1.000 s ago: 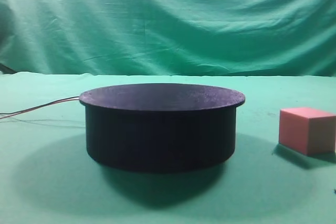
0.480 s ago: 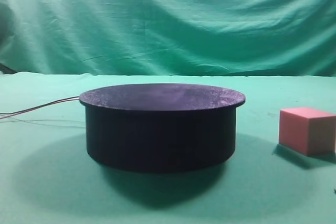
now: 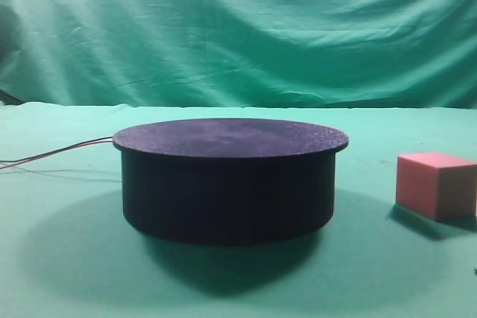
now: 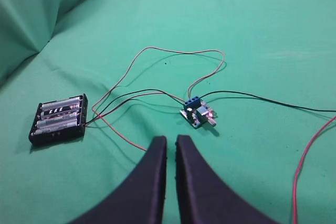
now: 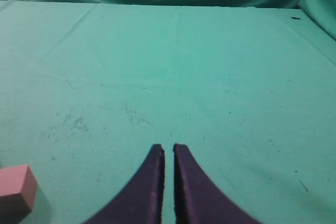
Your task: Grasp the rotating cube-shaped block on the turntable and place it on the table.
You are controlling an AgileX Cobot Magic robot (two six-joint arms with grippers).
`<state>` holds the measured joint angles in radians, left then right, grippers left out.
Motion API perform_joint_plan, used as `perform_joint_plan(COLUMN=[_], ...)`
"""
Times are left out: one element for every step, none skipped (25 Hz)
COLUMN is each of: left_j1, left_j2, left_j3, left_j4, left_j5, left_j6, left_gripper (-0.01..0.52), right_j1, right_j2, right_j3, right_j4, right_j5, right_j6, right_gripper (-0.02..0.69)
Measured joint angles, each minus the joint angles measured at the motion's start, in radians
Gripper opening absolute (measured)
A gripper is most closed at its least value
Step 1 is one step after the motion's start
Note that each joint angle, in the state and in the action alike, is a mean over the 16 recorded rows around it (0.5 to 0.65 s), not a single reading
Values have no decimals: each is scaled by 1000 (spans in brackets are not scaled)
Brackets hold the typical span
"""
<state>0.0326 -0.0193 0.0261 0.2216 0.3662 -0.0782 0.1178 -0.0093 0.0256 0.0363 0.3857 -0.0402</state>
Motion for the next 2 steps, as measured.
perform_joint_plan(left_j1=[0, 0], left_j2=[0, 0], left_j3=[0, 0], left_j4=[0, 0], left_j5=[0, 0], left_j6=[0, 0], left_gripper=[0, 0], right_j1=[0, 0], right_j2=[0, 0], right_j3=[0, 0], right_j4=[0, 0], right_j5=[0, 0], right_j6=[0, 1], right_gripper=[48, 48])
